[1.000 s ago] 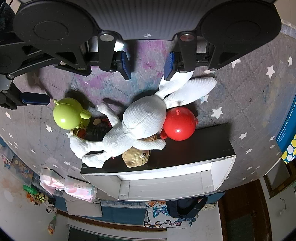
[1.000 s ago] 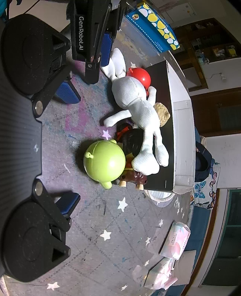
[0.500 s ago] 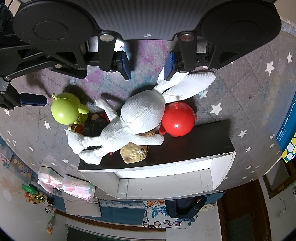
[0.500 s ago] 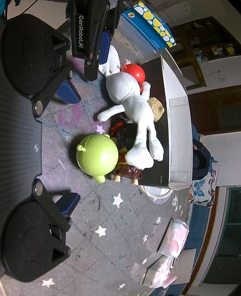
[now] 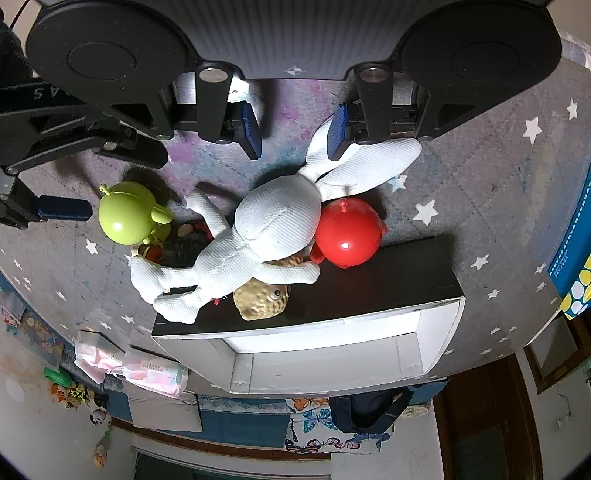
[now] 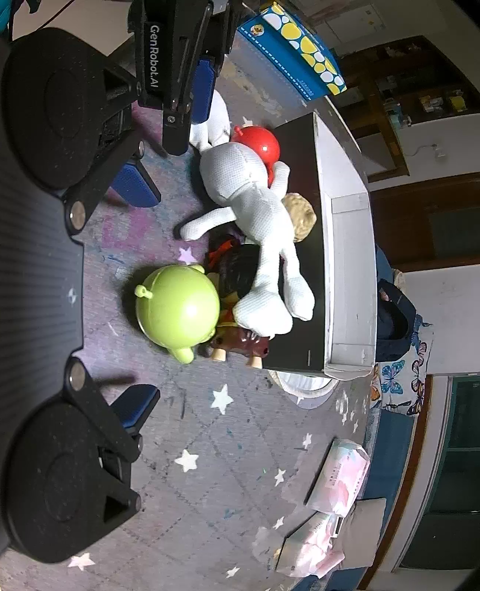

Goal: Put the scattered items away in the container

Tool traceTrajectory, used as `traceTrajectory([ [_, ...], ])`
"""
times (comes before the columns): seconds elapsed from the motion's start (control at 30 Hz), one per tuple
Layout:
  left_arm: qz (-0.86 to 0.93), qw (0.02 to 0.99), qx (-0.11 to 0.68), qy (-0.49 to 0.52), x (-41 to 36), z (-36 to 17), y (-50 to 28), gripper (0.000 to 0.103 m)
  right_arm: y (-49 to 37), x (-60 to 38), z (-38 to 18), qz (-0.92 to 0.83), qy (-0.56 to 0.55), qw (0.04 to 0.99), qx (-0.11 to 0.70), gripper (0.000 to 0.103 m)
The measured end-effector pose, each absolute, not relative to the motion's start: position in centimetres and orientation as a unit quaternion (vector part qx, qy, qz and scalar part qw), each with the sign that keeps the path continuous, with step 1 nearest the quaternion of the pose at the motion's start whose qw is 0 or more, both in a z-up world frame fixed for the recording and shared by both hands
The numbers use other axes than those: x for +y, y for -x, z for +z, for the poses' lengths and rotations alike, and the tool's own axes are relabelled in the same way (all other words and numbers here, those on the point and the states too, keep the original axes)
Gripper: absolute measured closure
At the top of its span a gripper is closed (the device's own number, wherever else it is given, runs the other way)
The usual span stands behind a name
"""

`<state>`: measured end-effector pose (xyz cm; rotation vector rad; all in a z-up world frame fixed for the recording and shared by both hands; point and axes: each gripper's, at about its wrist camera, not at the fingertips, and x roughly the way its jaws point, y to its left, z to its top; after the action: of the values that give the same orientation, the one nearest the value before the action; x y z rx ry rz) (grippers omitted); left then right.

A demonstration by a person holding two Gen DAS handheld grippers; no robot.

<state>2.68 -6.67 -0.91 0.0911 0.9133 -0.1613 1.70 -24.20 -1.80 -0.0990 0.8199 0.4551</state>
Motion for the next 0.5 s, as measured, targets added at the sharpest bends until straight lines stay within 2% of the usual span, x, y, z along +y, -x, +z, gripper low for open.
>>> traceTrajectory([
  [0.3,-0.076,0.892,0.443,-0.047,-6.2,-1.0,-2.7,0.061,-2.3,-24.3,-1.0,0.224,0.050,0.893,0.386,0.001],
  [0.37,-0.078,0.892,0.443,-0.048,-6.1,-1.0,-2.7,0.061,-2.4,-24.2,-0.9,0.226,0.050,0.893,0.385,0.005],
  [0.5,-0.080,0.892,0.442,-0.052,-6.0,-1.0,-2.7,0.061,-2.7,-23.9,-0.6,0.231,0.053,0.893,0.383,0.006],
])
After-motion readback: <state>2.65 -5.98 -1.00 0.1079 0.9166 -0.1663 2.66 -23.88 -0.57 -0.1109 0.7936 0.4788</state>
